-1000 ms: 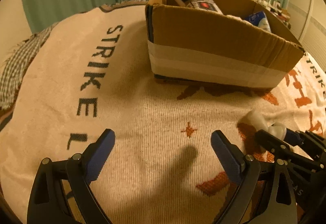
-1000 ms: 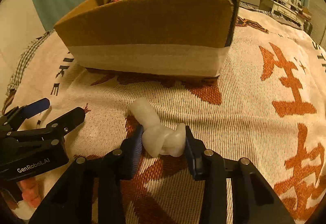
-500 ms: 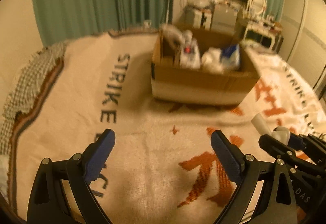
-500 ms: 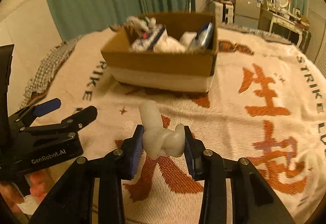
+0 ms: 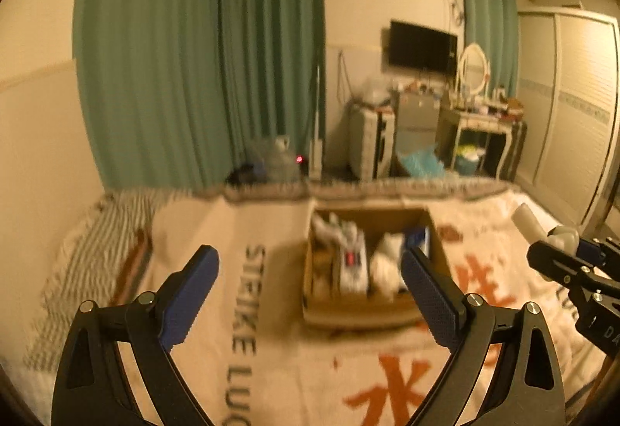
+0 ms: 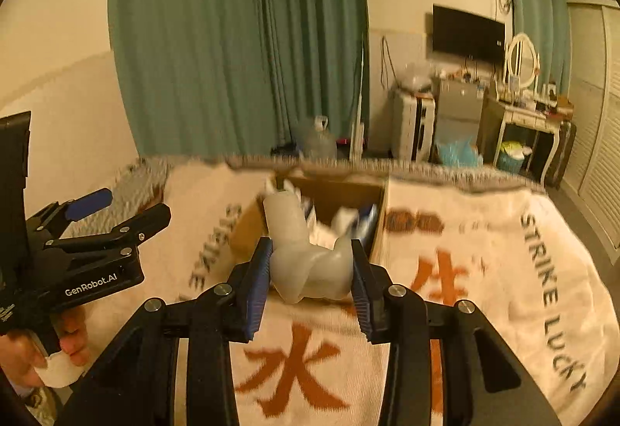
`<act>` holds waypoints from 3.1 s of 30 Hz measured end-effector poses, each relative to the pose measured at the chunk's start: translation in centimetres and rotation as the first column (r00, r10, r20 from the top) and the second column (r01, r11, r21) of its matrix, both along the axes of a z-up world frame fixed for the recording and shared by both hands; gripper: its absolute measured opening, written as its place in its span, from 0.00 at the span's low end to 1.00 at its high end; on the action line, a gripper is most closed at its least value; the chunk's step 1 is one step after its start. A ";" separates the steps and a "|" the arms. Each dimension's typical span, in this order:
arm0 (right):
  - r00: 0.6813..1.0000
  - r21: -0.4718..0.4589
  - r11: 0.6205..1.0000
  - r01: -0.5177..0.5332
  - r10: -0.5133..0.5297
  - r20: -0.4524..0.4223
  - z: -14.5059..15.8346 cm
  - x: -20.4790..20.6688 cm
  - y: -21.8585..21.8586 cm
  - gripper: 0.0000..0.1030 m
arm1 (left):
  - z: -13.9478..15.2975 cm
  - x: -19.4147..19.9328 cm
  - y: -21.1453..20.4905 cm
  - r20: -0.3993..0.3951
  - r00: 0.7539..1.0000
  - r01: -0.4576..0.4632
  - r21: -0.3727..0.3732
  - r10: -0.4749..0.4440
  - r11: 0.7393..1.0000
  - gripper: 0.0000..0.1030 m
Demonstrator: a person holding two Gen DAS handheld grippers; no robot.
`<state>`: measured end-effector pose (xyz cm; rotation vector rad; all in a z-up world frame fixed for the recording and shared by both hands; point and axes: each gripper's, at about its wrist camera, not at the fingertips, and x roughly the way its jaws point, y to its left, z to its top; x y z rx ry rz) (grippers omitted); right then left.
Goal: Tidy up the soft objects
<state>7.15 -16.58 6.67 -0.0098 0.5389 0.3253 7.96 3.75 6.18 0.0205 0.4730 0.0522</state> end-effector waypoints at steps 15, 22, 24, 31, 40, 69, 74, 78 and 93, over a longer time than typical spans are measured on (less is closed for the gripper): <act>1.000 0.015 1.000 -0.011 0.012 -0.015 1.8 16.5 1.5 0.38 | -1.2 14.4 -0.8 0.014 1.000 0.024 -0.002 -0.024 1.000 0.94; 0.990 0.027 1.000 -0.012 0.016 -0.138 -4.9 24.3 1.8 0.39 | -6.6 18.8 -0.9 -0.059 0.998 0.031 0.025 -0.029 0.999 0.94; 0.984 0.024 0.999 -0.021 0.025 -0.176 -7.6 25.8 1.9 0.39 | -8.2 19.7 -0.7 -0.083 0.996 0.027 0.019 -0.025 0.999 0.94; 0.970 0.059 0.997 -0.042 0.055 -0.238 -11.9 28.4 1.8 0.69 | -11.0 21.0 0.1 -0.148 0.989 -0.005 -0.007 0.004 1.000 0.94; 0.987 0.055 0.997 0.049 -0.040 -0.156 -5.9 24.8 -0.7 0.69 | -3.9 16.6 -0.2 -0.064 0.998 -0.013 0.009 0.014 1.000 0.94; 0.973 0.075 0.996 0.044 -0.059 0.225 10.8 -4.6 -4.9 1.00 | 7.4 -9.0 -1.7 0.254 0.967 0.022 0.000 -0.021 1.000 0.98; 0.983 0.084 0.994 0.069 -0.082 0.164 4.9 -3.0 -4.9 1.00 | 1.8 -6.6 -1.0 0.141 0.990 0.011 -0.024 -0.008 1.000 0.98; 0.988 0.058 0.994 0.088 -0.095 0.121 1.0 -1.5 -4.8 1.00 | -1.0 -5.1 -0.5 0.076 0.997 -0.012 -0.058 0.017 0.998 0.98; 0.996 0.015 0.996 0.083 -0.083 0.014 -4.0 1.0 -3.4 1.00 | -3.7 -4.6 -1.0 0.024 1.000 -0.013 -0.032 0.014 0.999 0.98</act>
